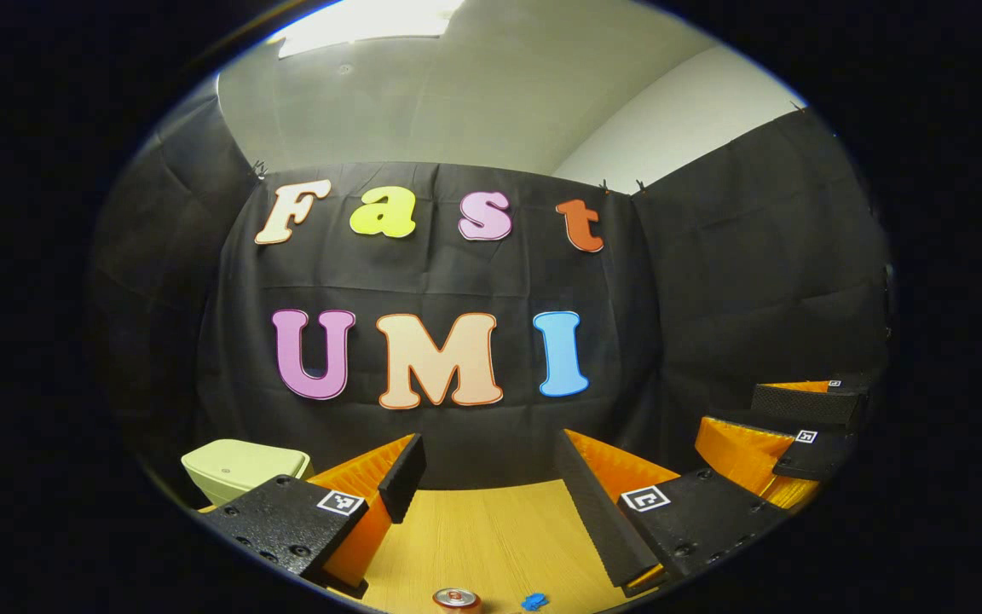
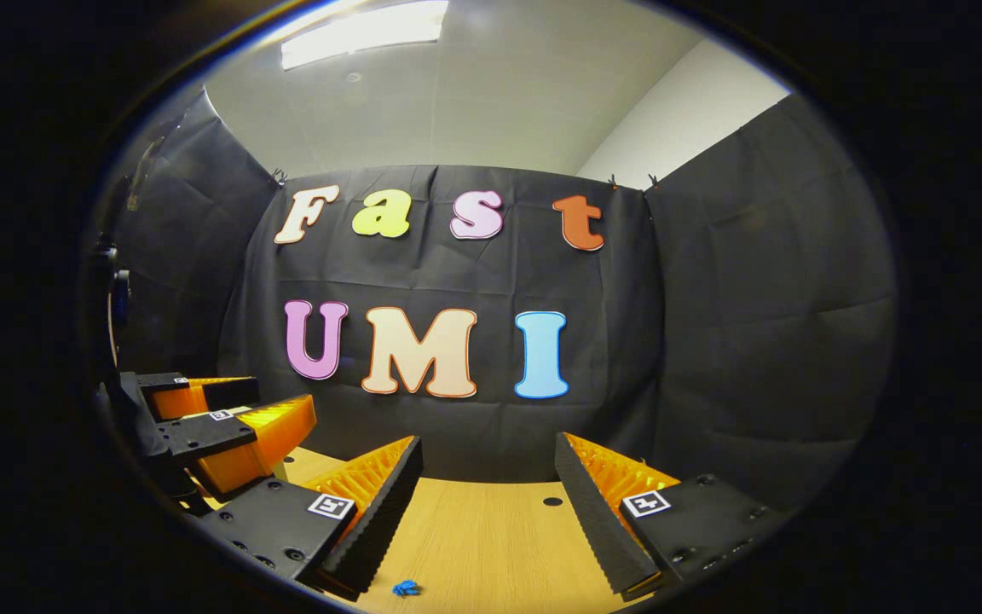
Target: Press the lid of the desktop garbage bin to open it, pick up the crumpled paper on the desktop and throw it into the bin, then pick up the pop can on the desktop and drop it into the bin, and finally close the garbage bin lid.
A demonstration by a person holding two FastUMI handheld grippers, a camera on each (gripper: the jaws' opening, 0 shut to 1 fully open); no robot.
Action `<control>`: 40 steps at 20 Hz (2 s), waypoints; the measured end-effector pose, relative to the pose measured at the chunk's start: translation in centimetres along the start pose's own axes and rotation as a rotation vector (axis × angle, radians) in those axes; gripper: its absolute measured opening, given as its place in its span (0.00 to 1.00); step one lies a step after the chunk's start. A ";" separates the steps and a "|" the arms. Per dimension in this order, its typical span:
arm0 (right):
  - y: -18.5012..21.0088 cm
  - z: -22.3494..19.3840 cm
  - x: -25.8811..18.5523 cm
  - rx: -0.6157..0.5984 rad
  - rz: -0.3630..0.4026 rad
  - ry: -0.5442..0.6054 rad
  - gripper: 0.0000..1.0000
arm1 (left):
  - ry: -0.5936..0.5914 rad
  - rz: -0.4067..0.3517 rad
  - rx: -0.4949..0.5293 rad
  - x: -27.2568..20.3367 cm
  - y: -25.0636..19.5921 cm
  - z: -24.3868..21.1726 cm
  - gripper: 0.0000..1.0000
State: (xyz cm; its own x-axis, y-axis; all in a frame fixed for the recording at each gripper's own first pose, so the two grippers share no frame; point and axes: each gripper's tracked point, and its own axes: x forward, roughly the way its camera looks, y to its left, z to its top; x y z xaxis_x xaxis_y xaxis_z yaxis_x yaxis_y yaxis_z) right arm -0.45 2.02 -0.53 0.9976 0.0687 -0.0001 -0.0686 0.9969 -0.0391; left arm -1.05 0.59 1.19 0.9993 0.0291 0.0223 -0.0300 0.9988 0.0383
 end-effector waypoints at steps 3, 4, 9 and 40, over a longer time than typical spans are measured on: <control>0.4 0.0 0.1 -0.003 0.010 0.002 0.98 | -0.004 0.006 -0.004 -0.2 0.4 0.0 0.92; 0.5 -0.1 0.2 -0.005 0.014 0.002 0.98 | -0.005 0.007 -0.004 -0.2 0.6 0.2 0.89; 1.5 -0.1 0.5 -0.011 0.033 -0.001 0.98 | -0.017 0.019 0.010 -0.2 1.6 0.5 0.53; 16.2 -5.2 4.2 0.005 0.039 0.094 0.98 | 0.195 0.346 0.022 -0.3 32.5 -9.5 0.00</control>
State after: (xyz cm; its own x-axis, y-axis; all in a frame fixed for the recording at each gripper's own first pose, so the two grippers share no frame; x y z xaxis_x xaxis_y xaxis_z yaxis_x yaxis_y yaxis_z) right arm 2.69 18.28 -6.38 0.9900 0.1041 -0.0955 -0.1075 0.9937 -0.0321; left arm -2.13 33.42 -7.10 0.9152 0.3730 -0.1523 -0.3642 0.9276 0.0831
